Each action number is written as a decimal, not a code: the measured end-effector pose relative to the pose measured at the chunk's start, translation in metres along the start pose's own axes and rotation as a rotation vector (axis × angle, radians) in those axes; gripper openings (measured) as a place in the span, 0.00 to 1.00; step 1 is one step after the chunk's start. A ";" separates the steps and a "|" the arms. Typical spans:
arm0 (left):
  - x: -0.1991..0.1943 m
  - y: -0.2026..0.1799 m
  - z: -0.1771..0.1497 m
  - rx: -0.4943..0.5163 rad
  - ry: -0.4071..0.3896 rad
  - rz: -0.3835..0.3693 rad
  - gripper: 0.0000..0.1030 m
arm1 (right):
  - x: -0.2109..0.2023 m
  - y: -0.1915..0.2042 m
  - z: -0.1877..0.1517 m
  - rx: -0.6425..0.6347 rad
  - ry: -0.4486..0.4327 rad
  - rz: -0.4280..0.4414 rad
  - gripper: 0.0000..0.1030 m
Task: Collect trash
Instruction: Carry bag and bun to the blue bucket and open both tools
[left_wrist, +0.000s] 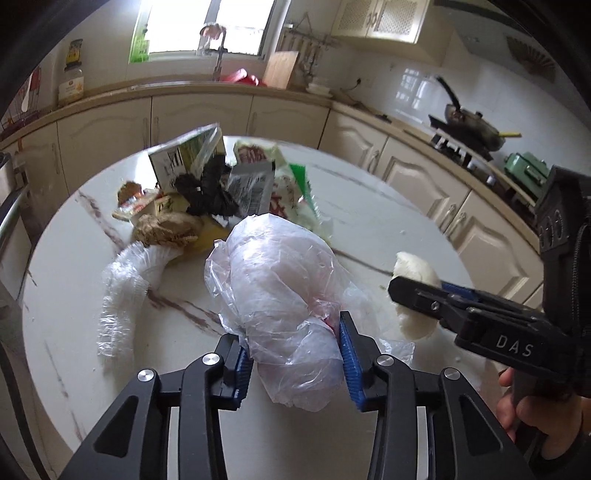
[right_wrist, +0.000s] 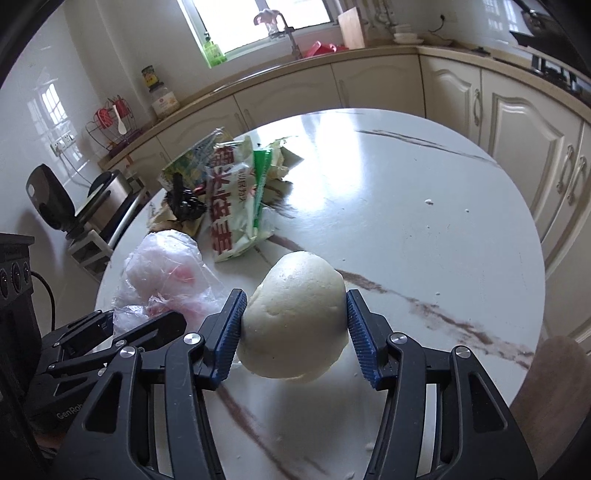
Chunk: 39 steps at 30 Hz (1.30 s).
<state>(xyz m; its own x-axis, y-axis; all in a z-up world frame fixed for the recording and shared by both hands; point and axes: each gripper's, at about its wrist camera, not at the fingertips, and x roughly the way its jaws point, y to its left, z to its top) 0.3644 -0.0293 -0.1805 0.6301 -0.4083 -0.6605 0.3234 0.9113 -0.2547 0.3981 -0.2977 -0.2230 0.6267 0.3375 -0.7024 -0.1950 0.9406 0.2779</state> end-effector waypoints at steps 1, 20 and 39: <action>-0.009 -0.001 -0.001 0.004 -0.012 -0.010 0.37 | -0.005 0.003 -0.001 -0.006 -0.006 0.004 0.51; -0.229 0.176 -0.104 -0.173 -0.142 0.289 0.37 | 0.016 0.265 -0.033 -0.350 0.047 0.390 0.51; -0.194 0.358 -0.167 -0.455 0.117 0.387 0.38 | 0.213 0.420 -0.091 -0.534 0.273 0.344 0.66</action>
<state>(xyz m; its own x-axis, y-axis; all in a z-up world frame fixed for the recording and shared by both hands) 0.2398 0.3846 -0.2618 0.5516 -0.0577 -0.8321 -0.2641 0.9342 -0.2397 0.3804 0.1728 -0.3153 0.2639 0.5512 -0.7915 -0.7375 0.6442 0.2027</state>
